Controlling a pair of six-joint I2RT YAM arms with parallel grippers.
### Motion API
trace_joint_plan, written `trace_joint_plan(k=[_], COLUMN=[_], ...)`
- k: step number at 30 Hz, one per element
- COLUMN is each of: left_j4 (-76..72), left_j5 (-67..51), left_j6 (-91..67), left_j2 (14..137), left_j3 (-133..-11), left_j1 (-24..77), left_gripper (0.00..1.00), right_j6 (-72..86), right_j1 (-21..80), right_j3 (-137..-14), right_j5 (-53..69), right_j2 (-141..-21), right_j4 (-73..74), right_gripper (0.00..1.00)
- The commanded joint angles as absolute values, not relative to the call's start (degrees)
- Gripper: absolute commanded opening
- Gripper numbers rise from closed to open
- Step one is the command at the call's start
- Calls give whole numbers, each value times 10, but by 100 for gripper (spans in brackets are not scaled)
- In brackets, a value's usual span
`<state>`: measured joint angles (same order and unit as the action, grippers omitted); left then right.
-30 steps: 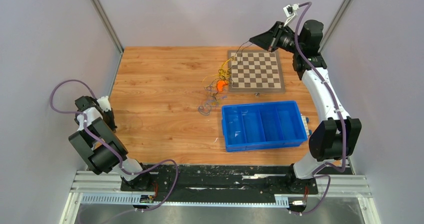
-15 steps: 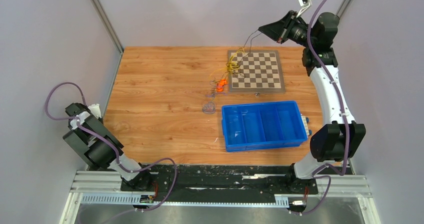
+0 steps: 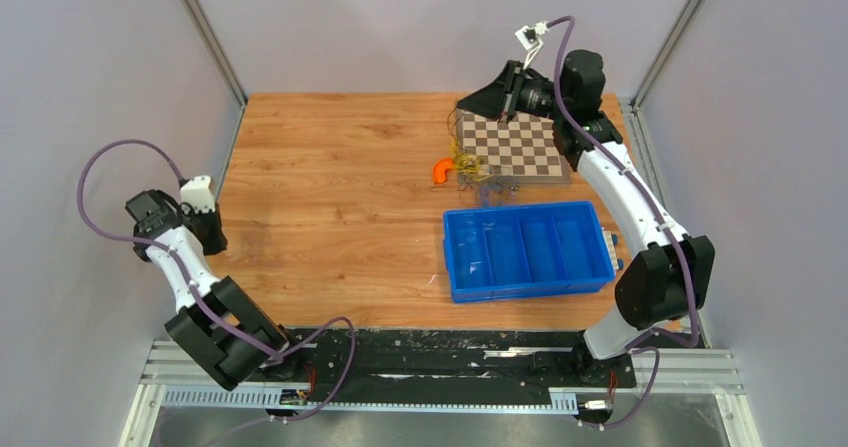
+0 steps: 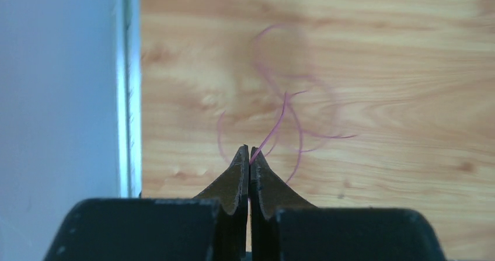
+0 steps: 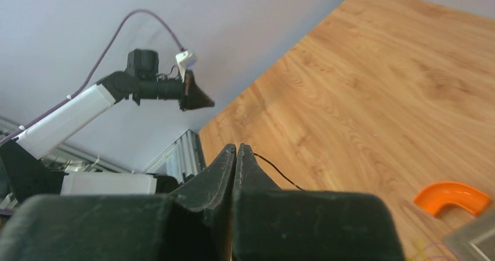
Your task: Untangle the cables
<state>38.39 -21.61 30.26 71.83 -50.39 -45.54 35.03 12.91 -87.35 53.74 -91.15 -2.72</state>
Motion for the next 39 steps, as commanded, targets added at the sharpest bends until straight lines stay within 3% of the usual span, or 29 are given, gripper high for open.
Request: trace_joint_plan(k=[1, 7, 13, 14, 16, 17, 20, 22, 28, 39], left_j4=[506, 488, 428, 420, 393, 377, 359, 355, 362, 342], left_j5=[-435, -542, -552, -554, -562, -565, -575, -576, -585, -621], left_j6=[274, 125, -12, -27, -72, -101, -142, -161, -145, -162], left_j2=[656, 592, 568, 567, 569, 570, 581, 588, 619, 757], left_j3=[-591, -706, -815, -825, -853, -871, -901, -915, -922, -996], left_j1=[-430, -358, -296, -290, -272, -258, -218, -182, -31, 190], left_gripper=[0, 0, 0, 0, 0, 0, 0, 0, 0, 0], right_j6=[349, 347, 269, 242, 192, 178, 140, 93, -68, -97], right_j1=[179, 236, 268, 276, 291, 295, 290, 286, 283, 317], right_j3=[-924, -979, -874, -863, -861, -864, -875, -886, -955, -947], right_j5=[555, 554, 528, 527, 541, 547, 549, 541, 562, 597], right_j2=[-912, -921, -937, -945, -971, -980, -975, -947, -891, -815], right_j4=[-56, -55, -31, -13, 43, 64, 83, 90, 172, 226], right_gripper=[0, 0, 0, 12, 56, 69, 91, 98, 100, 100])
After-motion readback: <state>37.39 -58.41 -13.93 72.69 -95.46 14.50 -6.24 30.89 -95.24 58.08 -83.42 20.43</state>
